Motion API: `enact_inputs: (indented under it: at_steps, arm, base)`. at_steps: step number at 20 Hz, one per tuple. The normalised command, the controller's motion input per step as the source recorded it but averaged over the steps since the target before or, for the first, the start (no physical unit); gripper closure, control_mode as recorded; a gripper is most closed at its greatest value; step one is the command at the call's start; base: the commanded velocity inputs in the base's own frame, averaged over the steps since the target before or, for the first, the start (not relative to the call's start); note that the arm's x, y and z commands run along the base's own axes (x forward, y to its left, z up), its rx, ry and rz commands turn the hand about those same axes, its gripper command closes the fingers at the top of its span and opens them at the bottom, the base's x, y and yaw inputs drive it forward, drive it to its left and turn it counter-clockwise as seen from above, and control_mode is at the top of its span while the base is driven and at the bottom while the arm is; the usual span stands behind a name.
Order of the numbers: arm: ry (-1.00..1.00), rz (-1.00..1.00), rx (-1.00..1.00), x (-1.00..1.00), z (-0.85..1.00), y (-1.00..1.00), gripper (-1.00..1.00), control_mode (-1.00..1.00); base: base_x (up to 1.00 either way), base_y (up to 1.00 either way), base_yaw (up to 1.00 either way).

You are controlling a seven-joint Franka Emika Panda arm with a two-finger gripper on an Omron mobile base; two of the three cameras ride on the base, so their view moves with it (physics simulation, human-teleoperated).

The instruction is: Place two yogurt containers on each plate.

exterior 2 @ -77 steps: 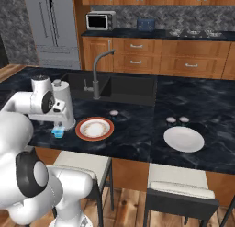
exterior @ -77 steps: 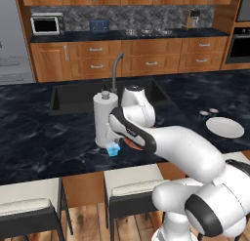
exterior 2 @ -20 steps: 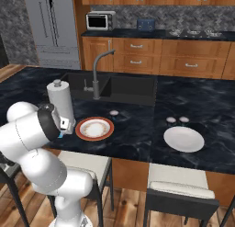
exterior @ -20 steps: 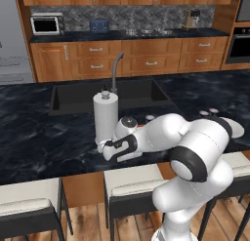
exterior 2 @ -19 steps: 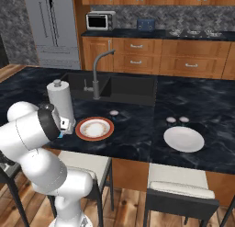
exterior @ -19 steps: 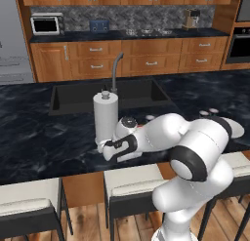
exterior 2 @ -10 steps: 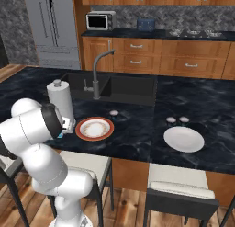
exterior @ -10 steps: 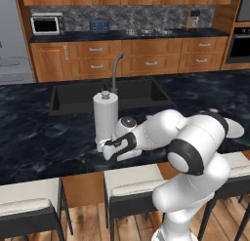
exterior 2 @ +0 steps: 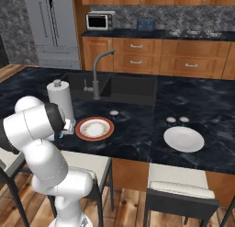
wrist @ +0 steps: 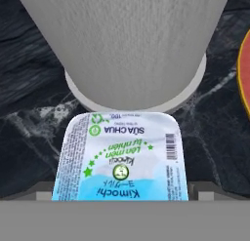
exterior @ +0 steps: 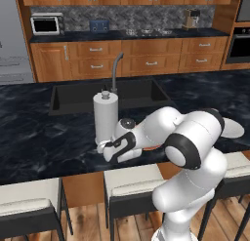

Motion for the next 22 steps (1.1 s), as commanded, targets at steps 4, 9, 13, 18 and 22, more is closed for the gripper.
enact_inputs:
  at_steps: [4,9,13,18,22]
  arm:
    - [0.00,0.00,0.00,0.06,0.00,0.03,-1.00,-1.00]
    - [0.00,0.00,0.00,0.09,-0.01,0.05,-1.00,-1.00]
    - [0.00,0.00,0.00,0.00,0.00,0.00,1.00,-1.00]
    - [0.00,0.00,0.00,0.00,0.00,0.00,1.00,-1.00]
    - [0.00,0.00,0.00,-0.03,0.00,-0.07,1.00,-1.00]
  base:
    - [0.00,0.00,0.00]
    - [0.00,0.00,0.00]
    - [0.00,0.00,0.00]
    - [0.00,0.00,0.00]
    - [0.00,0.00,0.00]
